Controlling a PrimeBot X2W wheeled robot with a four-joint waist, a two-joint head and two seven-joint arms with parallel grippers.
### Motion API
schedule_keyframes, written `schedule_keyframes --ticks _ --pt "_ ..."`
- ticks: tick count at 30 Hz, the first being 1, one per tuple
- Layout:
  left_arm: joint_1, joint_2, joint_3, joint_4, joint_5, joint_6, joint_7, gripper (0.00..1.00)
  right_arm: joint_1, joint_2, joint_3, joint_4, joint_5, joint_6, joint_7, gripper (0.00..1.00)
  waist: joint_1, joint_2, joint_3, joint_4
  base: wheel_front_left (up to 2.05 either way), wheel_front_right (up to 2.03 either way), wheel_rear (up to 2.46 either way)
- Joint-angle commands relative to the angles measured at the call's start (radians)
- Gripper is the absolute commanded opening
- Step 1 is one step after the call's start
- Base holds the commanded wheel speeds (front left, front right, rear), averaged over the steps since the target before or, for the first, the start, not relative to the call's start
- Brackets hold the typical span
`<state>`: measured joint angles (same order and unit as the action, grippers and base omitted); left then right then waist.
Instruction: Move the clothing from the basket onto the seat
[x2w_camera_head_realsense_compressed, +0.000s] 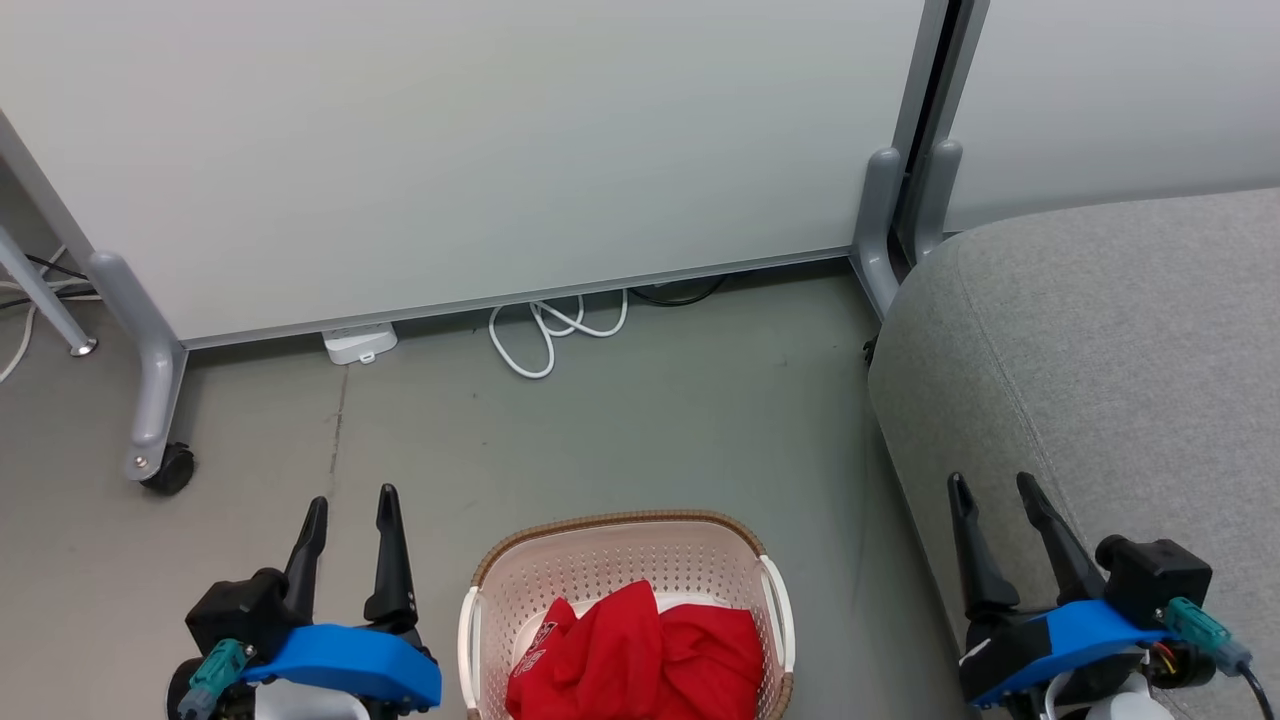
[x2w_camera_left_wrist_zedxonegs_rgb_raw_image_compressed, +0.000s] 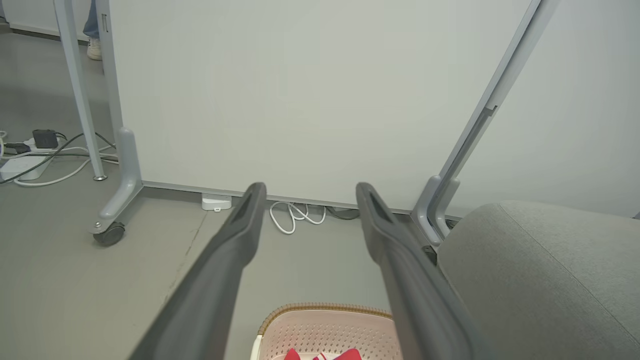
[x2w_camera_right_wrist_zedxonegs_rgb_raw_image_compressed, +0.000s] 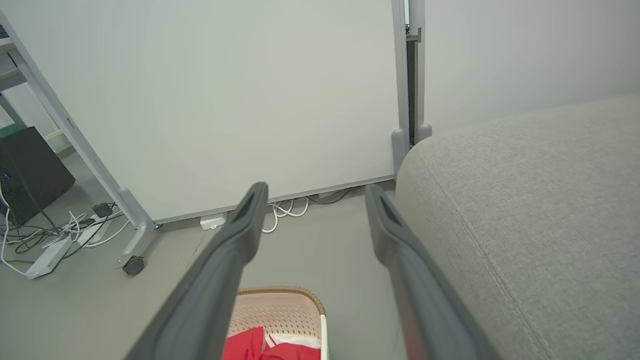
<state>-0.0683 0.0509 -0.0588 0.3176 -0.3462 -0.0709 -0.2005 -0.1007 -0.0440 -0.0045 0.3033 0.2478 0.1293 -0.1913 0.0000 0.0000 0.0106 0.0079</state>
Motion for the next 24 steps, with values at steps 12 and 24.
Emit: schedule_keyframes --ticks 12,24 --pt "-0.018 0.001 0.0 0.021 0.045 -0.013 -0.031 1.0 -0.017 -0.008 0.009 -0.018 -0.101 0.002 -0.024 1.0 0.0 0.0 0.004 0.002 0.0 0.0 0.0" --pt "-0.013 0.0 -0.013 0.027 0.064 -0.009 -0.053 1.0 -0.012 -0.008 0.013 -0.021 -0.183 0.002 -0.045 1.0 0.0 0.0 0.005 0.003 0.0 0.0 0.0"
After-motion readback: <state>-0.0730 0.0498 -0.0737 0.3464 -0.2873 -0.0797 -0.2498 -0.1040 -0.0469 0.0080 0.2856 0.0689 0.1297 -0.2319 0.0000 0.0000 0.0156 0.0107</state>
